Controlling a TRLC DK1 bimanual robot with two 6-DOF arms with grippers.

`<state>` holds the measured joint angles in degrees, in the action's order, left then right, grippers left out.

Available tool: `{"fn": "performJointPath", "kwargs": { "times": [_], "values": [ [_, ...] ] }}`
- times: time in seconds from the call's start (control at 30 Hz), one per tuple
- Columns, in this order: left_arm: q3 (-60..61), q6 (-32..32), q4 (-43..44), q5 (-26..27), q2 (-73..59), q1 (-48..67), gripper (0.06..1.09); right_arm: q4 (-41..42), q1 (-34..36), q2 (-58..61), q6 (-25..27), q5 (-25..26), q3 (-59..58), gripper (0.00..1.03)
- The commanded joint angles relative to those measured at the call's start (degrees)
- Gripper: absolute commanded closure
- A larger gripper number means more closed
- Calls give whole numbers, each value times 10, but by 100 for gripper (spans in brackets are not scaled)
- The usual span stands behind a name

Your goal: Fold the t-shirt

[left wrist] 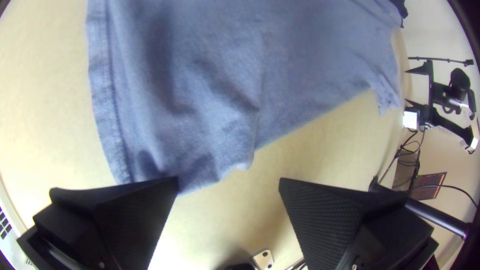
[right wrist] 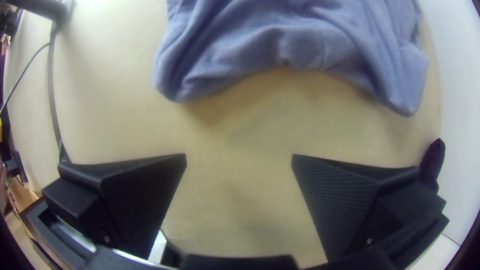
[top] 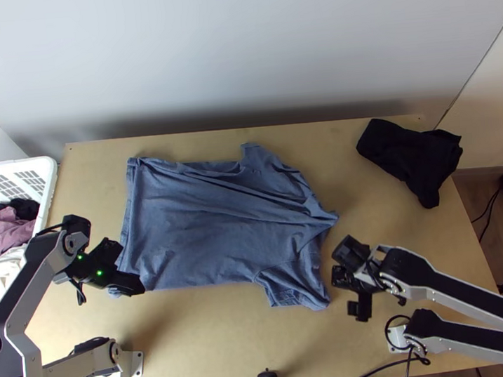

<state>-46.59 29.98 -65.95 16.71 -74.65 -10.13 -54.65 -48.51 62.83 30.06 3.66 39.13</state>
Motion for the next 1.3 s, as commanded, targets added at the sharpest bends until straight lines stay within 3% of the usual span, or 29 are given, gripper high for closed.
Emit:
{"fn": "performJointPath", "kwargs": {
  "times": [0.0, 0.17, 0.43, 0.53, 0.97, 1.27],
  "values": [
    [1, -16, 2, 2, 0, 22, 11, -13, -13, 63, -13, -12, 125, 5],
    [-7, -33, 6, 1, -5, 37, 11, -19, -78, 122, -26, -51, 190, 5],
    [-3, -48, 10, 1, -10, 38, 11, -65, -178, 132, -26, -103, 187, 5],
    [1, -55, 11, 1, -9, 38, 11, -57, -178, 136, -22, -119, 173, 10],
    [-9, -92, 22, 2, -14, 60, 11, 52, -171, 190, -26, -134, 97, 10],
    [-10, -96, 23, 2, -15, 64, 11, 72, -113, 186, -9, -133, 70, 16]
  ]
}}
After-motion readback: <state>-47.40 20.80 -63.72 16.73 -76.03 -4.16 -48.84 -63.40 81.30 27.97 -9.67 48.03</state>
